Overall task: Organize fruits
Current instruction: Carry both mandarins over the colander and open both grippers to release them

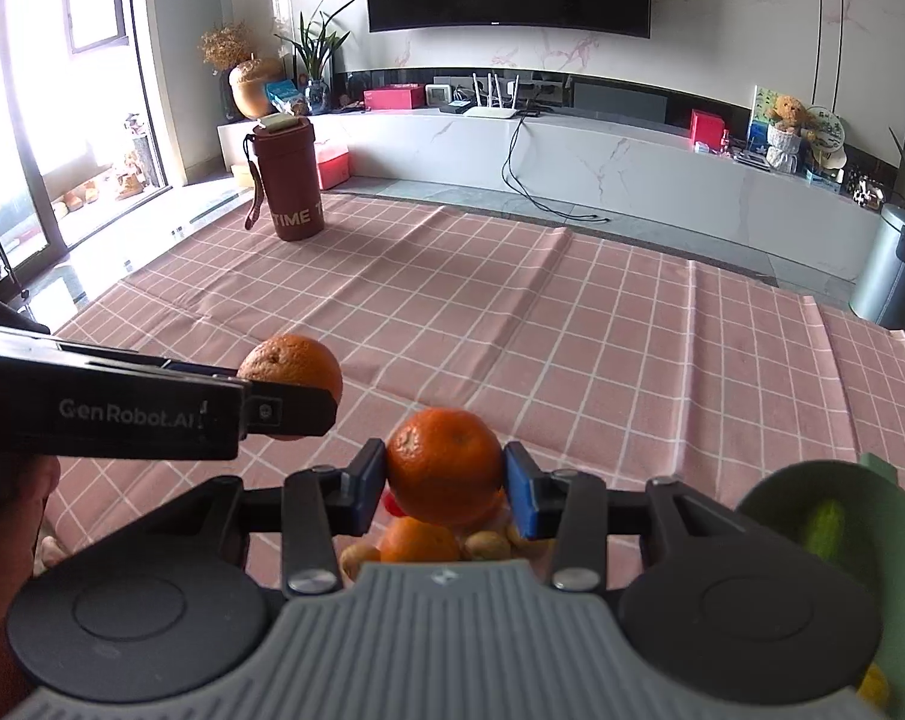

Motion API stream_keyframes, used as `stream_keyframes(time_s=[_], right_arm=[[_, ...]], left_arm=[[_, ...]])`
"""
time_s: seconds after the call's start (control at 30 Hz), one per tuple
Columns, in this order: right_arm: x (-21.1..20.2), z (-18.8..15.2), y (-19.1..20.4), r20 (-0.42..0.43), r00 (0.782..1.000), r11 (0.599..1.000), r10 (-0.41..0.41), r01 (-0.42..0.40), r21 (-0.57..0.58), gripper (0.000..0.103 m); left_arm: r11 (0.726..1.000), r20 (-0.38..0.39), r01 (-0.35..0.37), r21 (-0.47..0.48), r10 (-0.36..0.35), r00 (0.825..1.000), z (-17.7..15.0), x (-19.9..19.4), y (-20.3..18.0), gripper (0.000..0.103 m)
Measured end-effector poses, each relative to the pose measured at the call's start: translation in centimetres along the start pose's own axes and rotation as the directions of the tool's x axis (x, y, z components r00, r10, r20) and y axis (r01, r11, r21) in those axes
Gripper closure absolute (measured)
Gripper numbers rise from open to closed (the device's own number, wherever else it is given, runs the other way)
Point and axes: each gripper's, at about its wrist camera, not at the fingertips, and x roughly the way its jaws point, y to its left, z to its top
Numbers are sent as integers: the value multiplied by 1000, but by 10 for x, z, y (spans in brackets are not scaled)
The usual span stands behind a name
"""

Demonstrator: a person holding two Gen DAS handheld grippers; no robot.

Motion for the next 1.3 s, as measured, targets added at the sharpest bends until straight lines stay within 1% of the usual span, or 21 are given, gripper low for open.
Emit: stream_keyframes(time_s=[0.2, 0.3, 0.4, 0.5, 0.63, 0.77, 0.93, 1.1, 1.3], right_arm=[[-47, -8, -31, -59, 998, 998, -36, 33, -47, 64], [-64, -17, -46, -81, 993, 993, -82, 74, -97, 64], [-79, -27, -64, -107, 986, 985, -128, 114, -132, 64], [-90, -38, -84, -140, 978, 982, -156, 138, -130, 64], [-98, -49, -109, -184, 970, 986, -158, 144, -85, 64], [-100, -57, -128, -216, 967, 991, -135, 132, -30, 64], [-91, -65, -140, -262, 961, 994, -89, 101, 35, 64], [-81, -69, -142, -297, 952, 996, -67, 83, 41, 64], [-70, -76, -146, -329, 942, 996, -62, 78, 34, 64]], left_arm=[[995, -17, 83, 58, -83, 996, -3, -8, -55, 53], [989, -62, 127, 78, -122, 991, -6, -2, -80, 53], [978, -91, 165, 128, -154, 984, -9, 3, -109, 53], [965, -120, 203, 168, -184, 976, -12, 12, -133, 53], [950, -176, 244, 195, -211, 961, -15, 30, -158, 53], [948, -222, 230, 220, -181, 958, -20, 47, -174, 53], [951, -303, 225, 214, -154, 941, -24, 65, -179, 53], [943, -334, 202, 263, -107, 936, -30, 76, -185, 52], [949, -369, 187, 256, -82, 926, -34, 88, -181, 52]])
